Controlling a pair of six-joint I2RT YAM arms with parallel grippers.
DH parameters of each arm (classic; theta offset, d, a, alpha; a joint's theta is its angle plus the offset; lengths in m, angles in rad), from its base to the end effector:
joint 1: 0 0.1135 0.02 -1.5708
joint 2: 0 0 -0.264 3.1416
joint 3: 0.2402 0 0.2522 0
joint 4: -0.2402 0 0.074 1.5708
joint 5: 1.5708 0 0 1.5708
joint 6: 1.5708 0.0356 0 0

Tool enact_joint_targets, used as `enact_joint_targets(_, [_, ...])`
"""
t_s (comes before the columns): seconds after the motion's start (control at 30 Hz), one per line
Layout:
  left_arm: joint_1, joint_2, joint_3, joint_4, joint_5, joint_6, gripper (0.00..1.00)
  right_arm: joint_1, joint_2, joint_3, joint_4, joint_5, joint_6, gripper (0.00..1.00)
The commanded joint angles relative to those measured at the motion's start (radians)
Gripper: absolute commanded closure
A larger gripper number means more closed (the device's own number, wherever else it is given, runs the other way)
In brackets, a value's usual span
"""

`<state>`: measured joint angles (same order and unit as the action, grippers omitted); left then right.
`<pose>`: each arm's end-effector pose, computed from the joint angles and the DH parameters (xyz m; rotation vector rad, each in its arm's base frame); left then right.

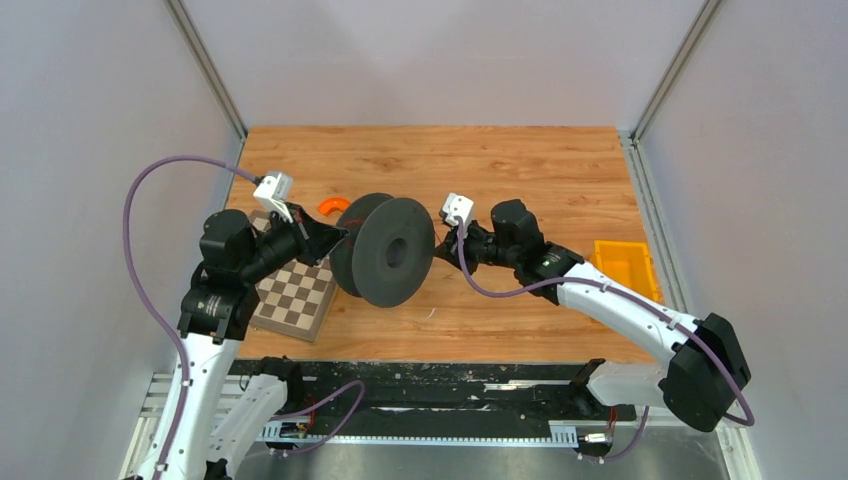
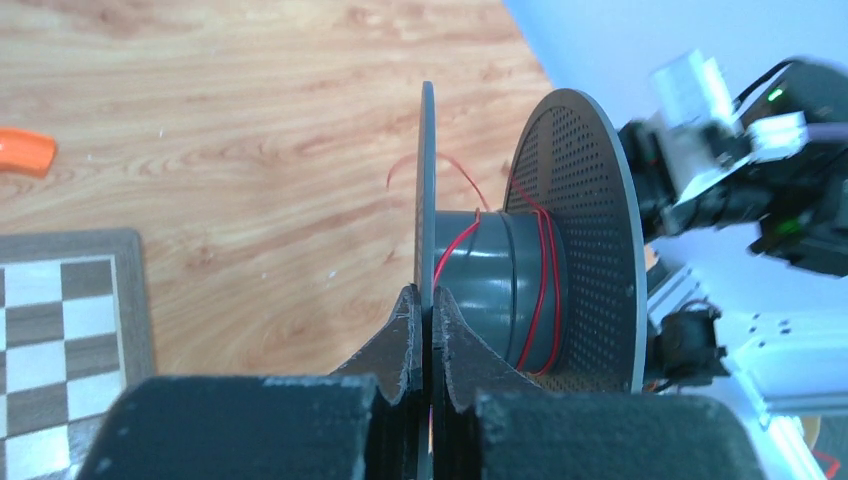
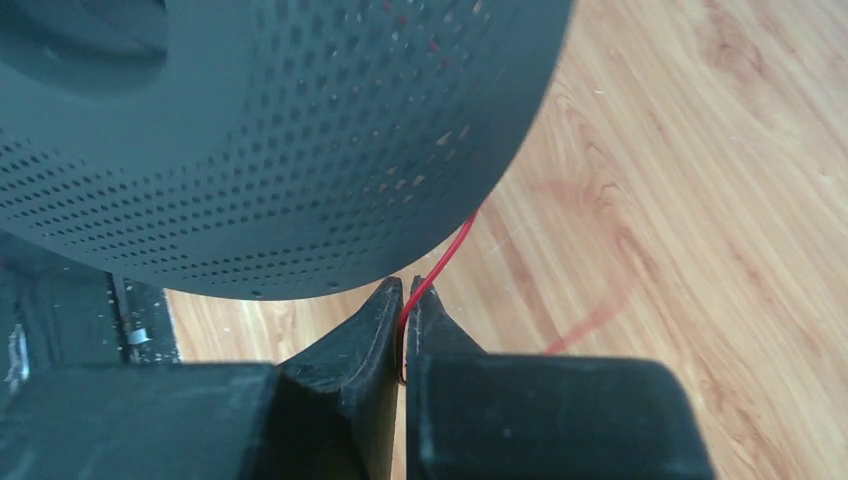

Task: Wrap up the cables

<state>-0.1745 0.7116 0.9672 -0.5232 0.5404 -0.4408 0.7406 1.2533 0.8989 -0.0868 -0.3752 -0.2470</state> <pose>0.1374 -0.0428 0.3782 0.1425 1.8947 -0.9201 0.2016 0.2019 0.2898 -1.1785 1.6737 0.6887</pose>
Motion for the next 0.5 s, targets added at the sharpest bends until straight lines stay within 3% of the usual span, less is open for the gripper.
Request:
enact_joint_targets(0.0, [0.02,-0.063,0.009,0.196,0.006,-0.154,1.0,-0.001,-0.035,-0.041,0.111,-0.104,0.078,0.95])
enact_joint_targets(0.3, [0.024,-0.105,-0.038,0.304,-0.005,-0.293,1.0,-0.001,-0.057,-0.132,0.273,-0.172,0.171,1.0])
enact_joint_targets(0.47, [0.03,-0.116,-0.037,0.299,-0.03,-0.321,1.0,-0.001,-0.051,-0.147,0.286,-0.178,0.18,0.91])
